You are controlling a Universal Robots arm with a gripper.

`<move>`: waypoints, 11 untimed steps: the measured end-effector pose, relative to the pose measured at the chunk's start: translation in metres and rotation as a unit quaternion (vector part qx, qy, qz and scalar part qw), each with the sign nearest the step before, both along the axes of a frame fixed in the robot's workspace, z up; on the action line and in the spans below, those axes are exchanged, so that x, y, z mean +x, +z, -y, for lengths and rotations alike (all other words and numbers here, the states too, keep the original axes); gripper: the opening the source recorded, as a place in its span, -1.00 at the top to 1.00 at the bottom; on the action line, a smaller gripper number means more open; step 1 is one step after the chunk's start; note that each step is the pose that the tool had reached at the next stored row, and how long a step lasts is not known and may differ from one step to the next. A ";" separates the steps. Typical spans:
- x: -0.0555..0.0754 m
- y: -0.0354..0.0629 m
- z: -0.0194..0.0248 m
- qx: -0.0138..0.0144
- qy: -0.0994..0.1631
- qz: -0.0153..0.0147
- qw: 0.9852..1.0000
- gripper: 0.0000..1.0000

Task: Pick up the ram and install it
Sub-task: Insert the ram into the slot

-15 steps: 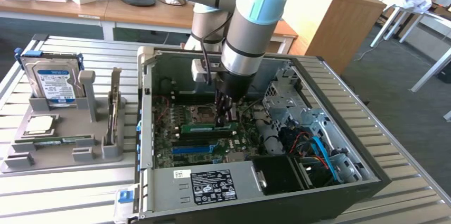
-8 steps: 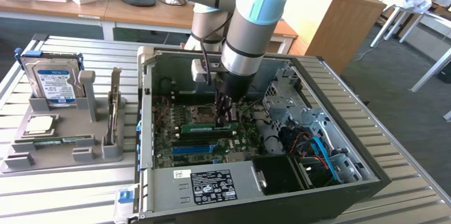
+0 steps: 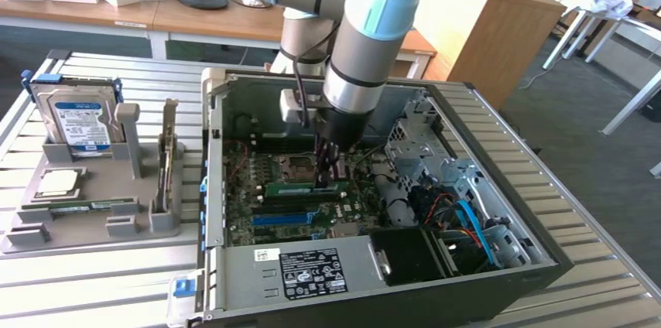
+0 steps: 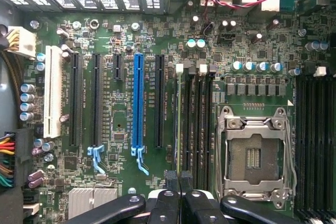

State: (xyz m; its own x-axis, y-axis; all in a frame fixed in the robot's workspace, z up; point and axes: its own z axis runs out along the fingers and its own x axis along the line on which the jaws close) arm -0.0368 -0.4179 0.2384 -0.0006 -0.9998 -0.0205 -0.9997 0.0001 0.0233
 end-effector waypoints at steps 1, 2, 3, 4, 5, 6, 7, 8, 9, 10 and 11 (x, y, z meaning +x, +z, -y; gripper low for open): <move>0.000 -0.0006 0.0000 0.000 0.000 0.000 1.000 0.77; 0.000 -0.0006 0.0000 0.000 0.000 0.000 1.000 0.77; 0.000 -0.0006 0.0000 0.000 0.000 0.000 1.000 0.77; 0.000 -0.0007 0.0000 0.000 0.000 0.000 1.000 0.77; 0.000 -0.0007 0.0000 0.000 0.000 0.000 1.000 0.77; 0.000 -0.0008 0.0000 0.000 0.000 0.000 1.000 0.77; 0.000 -0.0008 0.0000 0.000 0.000 0.000 1.000 0.77; 0.000 -0.0008 0.0000 0.000 -0.001 0.000 1.000 0.77; 0.000 -0.0009 0.0000 0.000 -0.001 0.000 1.000 0.77; 0.000 -0.0009 0.0000 0.000 -0.001 0.000 1.000 0.77; 0.000 -0.0010 0.0000 0.000 -0.001 0.000 1.000 0.77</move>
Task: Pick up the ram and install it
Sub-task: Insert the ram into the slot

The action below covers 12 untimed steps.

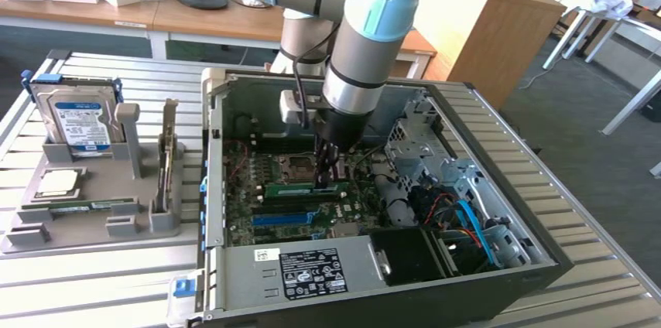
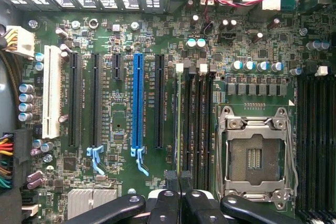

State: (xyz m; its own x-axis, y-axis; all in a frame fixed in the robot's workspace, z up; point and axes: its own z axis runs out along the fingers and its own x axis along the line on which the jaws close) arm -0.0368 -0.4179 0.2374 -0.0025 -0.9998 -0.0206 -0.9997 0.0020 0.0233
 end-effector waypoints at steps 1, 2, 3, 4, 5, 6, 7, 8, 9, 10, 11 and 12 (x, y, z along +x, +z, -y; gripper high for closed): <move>0.000 -0.0004 0.0000 0.000 0.000 0.000 1.000 0.77; 0.000 -0.0010 -0.0001 0.000 0.000 0.000 1.000 0.77; 0.000 -0.0014 0.0000 0.000 -0.001 0.000 1.000 0.77; 0.000 -0.0017 0.0000 0.000 -0.002 0.000 1.000 0.77; 0.000 -0.0018 0.0000 0.000 -0.002 0.000 1.000 0.77; 0.000 -0.0019 0.0000 0.000 -0.003 0.000 1.000 0.77; 0.000 -0.0019 0.0000 0.000 -0.004 0.000 1.000 0.77; 0.000 -0.0020 0.0000 0.000 -0.005 0.000 1.000 0.77; 0.000 -0.0020 0.0000 0.000 -0.005 0.000 1.000 0.77; 0.000 -0.0021 0.0000 0.000 -0.005 0.000 1.000 0.77; 0.000 -0.0021 0.0000 0.000 -0.005 0.000 1.000 0.77; 0.000 -0.0021 0.0000 0.000 -0.005 0.000 1.000 0.77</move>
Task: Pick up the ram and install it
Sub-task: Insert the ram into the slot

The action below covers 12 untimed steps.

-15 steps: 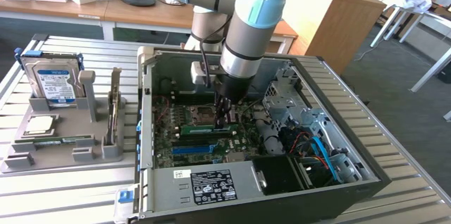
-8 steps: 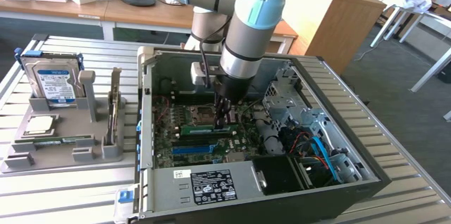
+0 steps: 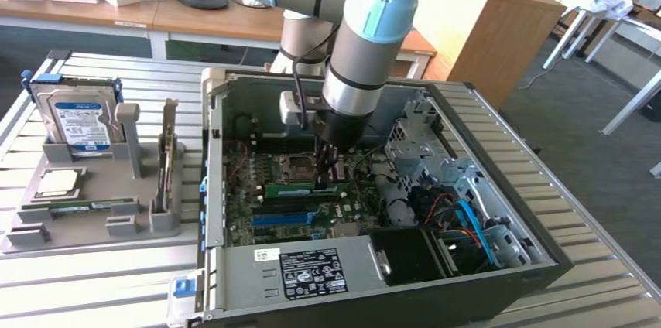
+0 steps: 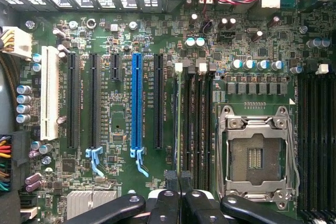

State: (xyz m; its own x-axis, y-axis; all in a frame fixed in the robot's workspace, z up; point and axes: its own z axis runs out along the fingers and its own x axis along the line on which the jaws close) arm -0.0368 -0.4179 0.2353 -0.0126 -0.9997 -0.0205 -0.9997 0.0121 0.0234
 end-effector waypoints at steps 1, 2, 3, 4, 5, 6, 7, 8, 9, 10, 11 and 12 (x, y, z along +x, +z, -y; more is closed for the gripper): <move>0.000 -0.0001 -0.0001 0.000 0.000 0.000 1.000 0.77; 0.000 -0.0002 -0.0003 0.000 0.000 0.000 1.000 0.77; 0.000 -0.0003 -0.0005 0.000 0.000 0.000 1.000 0.77; 0.000 -0.0002 -0.0005 0.000 0.000 0.000 1.000 0.77; 0.000 -0.0002 -0.0006 0.000 0.000 0.000 1.000 0.77; 0.000 -0.0002 -0.0007 0.000 0.000 0.000 1.000 0.77; 0.000 -0.0003 -0.0007 0.000 0.000 0.000 1.000 0.77; 0.000 -0.0003 -0.0007 0.000 0.000 0.000 1.000 0.77; 0.000 -0.0003 -0.0007 0.000 0.000 0.000 1.000 0.77; 0.000 -0.0004 -0.0007 0.000 0.000 0.000 1.000 0.77; 0.000 -0.0005 -0.0007 0.000 0.000 0.000 1.000 0.77; 0.000 -0.0008 -0.0007 0.000 0.000 0.000 1.000 0.77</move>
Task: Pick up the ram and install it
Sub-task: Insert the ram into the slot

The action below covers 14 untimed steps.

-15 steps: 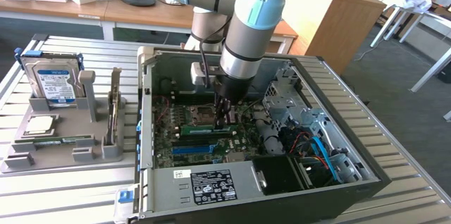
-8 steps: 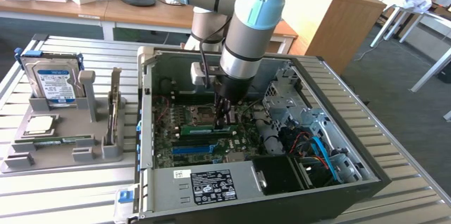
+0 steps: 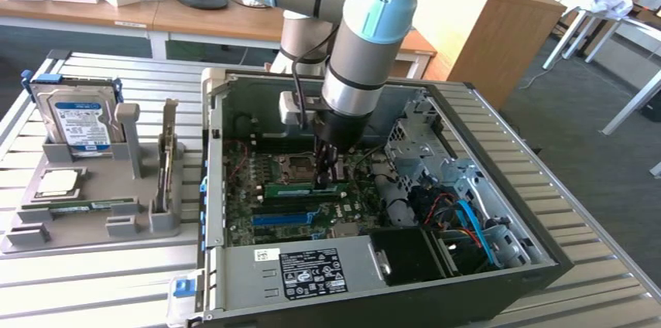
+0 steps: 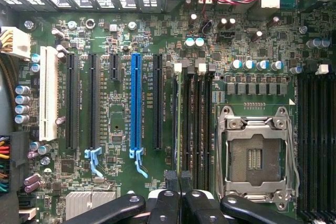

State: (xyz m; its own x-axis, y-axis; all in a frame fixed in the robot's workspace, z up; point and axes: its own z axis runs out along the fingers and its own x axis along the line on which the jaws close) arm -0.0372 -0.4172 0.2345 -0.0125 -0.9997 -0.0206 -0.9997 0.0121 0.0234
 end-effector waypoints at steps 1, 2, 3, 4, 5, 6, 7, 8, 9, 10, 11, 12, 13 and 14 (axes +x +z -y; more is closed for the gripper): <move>0.000 -0.0003 0.0000 0.000 0.000 0.000 1.000 0.77; 0.000 -0.0003 0.0000 0.000 0.000 0.000 1.000 0.77; 0.000 -0.0003 0.0000 0.000 0.000 0.000 1.000 0.77; 0.000 -0.0004 -0.0003 0.000 0.000 0.000 1.000 0.77; 0.000 -0.0005 -0.0006 0.000 0.000 0.000 1.000 0.77; 0.000 -0.0004 -0.0006 0.000 0.000 0.000 1.000 0.77; 0.000 -0.0004 -0.0007 0.000 0.000 0.000 1.000 0.77; 0.000 -0.0004 -0.0007 0.000 0.000 0.000 1.000 0.77; 0.000 -0.0004 -0.0007 0.000 0.000 0.000 1.000 0.77; 0.000 -0.0006 -0.0007 0.000 0.000 0.000 1.000 0.77; 0.000 -0.0008 -0.0007 0.000 0.000 0.000 1.000 0.77; 0.000 -0.0010 -0.0007 0.000 0.000 0.000 1.000 0.77; 0.000 -0.0011 -0.0007 0.000 0.000 0.000 1.000 0.77; 0.000 -0.0014 -0.0007 0.000 0.000 0.000 1.000 0.77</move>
